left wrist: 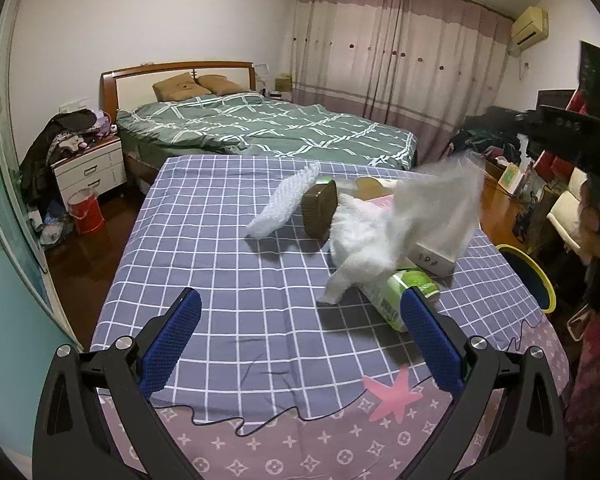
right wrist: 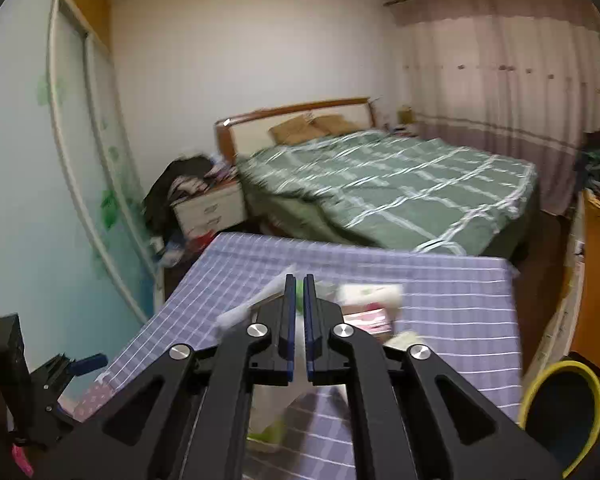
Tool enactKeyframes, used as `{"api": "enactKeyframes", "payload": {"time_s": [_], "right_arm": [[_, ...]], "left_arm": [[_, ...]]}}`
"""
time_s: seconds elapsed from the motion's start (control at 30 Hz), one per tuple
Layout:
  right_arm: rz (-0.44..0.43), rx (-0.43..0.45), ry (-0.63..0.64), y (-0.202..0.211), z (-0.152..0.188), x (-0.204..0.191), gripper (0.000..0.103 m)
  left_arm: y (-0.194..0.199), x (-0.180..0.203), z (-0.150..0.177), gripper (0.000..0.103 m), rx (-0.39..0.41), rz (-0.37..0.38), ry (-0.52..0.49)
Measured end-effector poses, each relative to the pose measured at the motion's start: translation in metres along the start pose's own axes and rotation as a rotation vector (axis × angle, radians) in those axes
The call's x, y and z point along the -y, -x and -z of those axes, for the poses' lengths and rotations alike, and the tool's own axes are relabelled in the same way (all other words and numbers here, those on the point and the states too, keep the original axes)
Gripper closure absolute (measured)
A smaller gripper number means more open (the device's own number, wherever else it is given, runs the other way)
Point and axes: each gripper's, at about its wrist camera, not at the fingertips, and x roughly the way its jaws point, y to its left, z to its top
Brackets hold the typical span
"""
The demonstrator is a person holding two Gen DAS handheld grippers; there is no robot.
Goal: Collect trash
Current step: 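Grasp the white tissues with the right gripper and lift them, then carry the tissues with the right gripper and release them into the bin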
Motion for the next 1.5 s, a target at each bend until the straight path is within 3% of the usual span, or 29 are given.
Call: {"api": "enactKeyframes", "payload": {"time_s": [0.13, 0.2, 0.27, 0.3, 0.33, 0.4, 0.53, 0.63, 0.77, 0.8, 0.83, 0.87, 0.9, 1.27, 1.5], "right_arm": [[0.049, 0.029, -0.046, 0.019, -0.002, 0.032, 0.103], [0.046, -0.020, -0.024, 0.011, 0.002, 0.034, 0.103], [-0.009, -0.102, -0.005, -0.008, 0.013, 0.031, 0.102], [-0.041, -0.150, -0.002, -0.021, 0.020, 0.028, 0.096], [-0.060, -0.185, 0.004, -0.032, 0.027, 0.023, 0.081], [-0.109, -0.257, 0.019, -0.055, 0.045, 0.013, 0.066], [-0.185, -0.379, 0.049, -0.091, 0.075, -0.014, 0.065], [-0.186, -0.433, 0.067, -0.108, 0.089, -0.025, 0.058], [-0.179, -0.464, 0.044, -0.120, 0.100, -0.028, 0.058], [-0.184, -0.465, 0.043, -0.120, 0.101, -0.028, 0.065], [-0.192, -0.467, 0.041, -0.120, 0.102, -0.029, 0.084], [-0.194, -0.463, 0.040, -0.119, 0.101, -0.031, 0.097], [-0.179, -0.454, 0.049, -0.117, 0.099, -0.032, 0.098], [-0.179, -0.203, 0.013, -0.053, 0.035, -0.021, 0.099], [-0.078, -0.036, -0.038, 0.010, -0.003, 0.029, 0.099]], "left_arm": [[-0.004, 0.005, -0.002, 0.005, -0.004, 0.002, -0.008], [-0.006, 0.007, -0.004, 0.005, -0.004, 0.003, -0.002], [-0.006, 0.007, -0.005, 0.005, -0.001, 0.009, 0.010], [-0.005, 0.007, -0.006, 0.005, 0.000, 0.011, 0.013], [-0.004, 0.006, -0.008, 0.005, 0.004, 0.011, 0.017], [0.000, 0.006, -0.010, 0.005, 0.015, 0.000, 0.017], [0.009, -0.001, -0.014, 0.005, 0.033, -0.023, 0.023], [0.012, -0.005, -0.014, 0.005, 0.038, -0.028, 0.030], [0.008, -0.004, -0.012, 0.005, 0.027, -0.019, 0.025], [0.007, -0.003, -0.011, 0.005, 0.025, -0.016, 0.023], [0.006, -0.002, -0.010, 0.005, 0.023, -0.012, 0.021], [0.006, -0.001, -0.009, 0.005, 0.020, -0.008, 0.019], [0.005, -0.001, -0.009, 0.005, 0.019, -0.007, 0.018], [0.002, 0.005, -0.008, 0.005, 0.010, 0.000, 0.010], [-0.003, 0.015, -0.009, 0.005, -0.003, 0.020, -0.004]]}}
